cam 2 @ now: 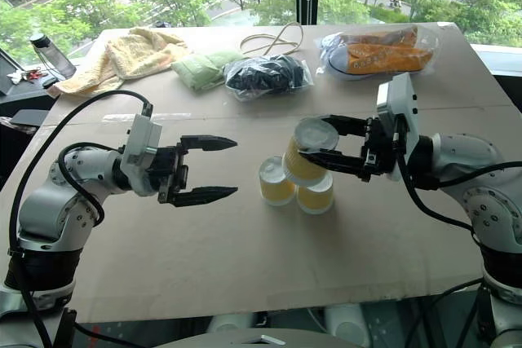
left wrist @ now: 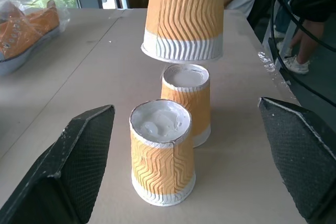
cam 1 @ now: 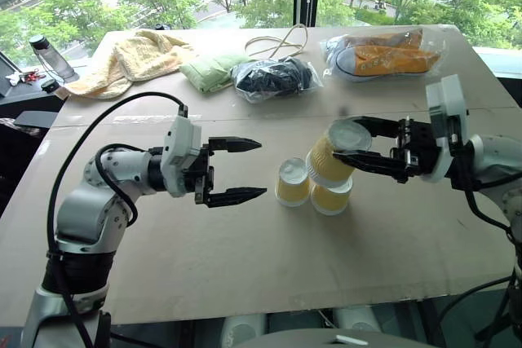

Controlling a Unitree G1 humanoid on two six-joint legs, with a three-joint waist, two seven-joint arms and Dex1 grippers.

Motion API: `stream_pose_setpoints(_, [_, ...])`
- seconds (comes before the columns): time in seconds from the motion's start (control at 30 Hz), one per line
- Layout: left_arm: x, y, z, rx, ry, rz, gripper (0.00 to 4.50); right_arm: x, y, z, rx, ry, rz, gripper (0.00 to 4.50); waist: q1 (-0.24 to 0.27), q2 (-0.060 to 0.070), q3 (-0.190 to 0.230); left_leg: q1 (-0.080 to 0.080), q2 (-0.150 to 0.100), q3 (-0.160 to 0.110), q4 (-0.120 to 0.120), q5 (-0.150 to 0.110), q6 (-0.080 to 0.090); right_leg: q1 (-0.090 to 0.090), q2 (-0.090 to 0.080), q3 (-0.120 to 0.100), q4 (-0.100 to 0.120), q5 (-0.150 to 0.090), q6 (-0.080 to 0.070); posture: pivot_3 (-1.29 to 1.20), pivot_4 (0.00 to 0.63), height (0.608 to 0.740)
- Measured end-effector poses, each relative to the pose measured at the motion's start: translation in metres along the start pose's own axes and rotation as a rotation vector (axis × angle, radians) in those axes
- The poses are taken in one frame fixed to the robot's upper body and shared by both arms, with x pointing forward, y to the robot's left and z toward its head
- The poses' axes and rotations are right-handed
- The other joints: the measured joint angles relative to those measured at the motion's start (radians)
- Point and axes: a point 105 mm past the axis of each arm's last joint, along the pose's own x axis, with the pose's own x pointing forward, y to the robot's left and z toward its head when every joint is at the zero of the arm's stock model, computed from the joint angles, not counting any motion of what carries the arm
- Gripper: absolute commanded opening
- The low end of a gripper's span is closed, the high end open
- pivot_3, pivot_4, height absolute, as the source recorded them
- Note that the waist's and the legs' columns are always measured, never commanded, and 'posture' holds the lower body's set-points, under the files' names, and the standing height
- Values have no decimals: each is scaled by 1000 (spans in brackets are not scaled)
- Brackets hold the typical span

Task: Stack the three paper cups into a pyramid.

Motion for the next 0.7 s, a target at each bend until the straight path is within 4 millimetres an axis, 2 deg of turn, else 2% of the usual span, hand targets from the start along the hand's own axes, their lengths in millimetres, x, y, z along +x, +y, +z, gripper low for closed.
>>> stream_pose_setpoints(0.13, [1,-5,-1,1,4,11,4500,9,-2,-7,-5,60,40,2040,2,0,0,-1,0,-1,0,0,0,0,0,-1,0,0,0,0,150,740])
stream_pose_setpoints(0.47, [1,-12,-3,-21,5,34,4500,13,-9,-23,1,122,34,2040,0,0,0,0,0,0,0,0,1,0,0,-1,0,0,0,0,150,740])
stream_pose_setpoints(0.7, [0,-12,-4,-20,18,41,4500,16,-15,-21,-19,114,19,2040,0,0,0,0,0,0,0,0,1,0,0,-1,0,0,0,0,150,740])
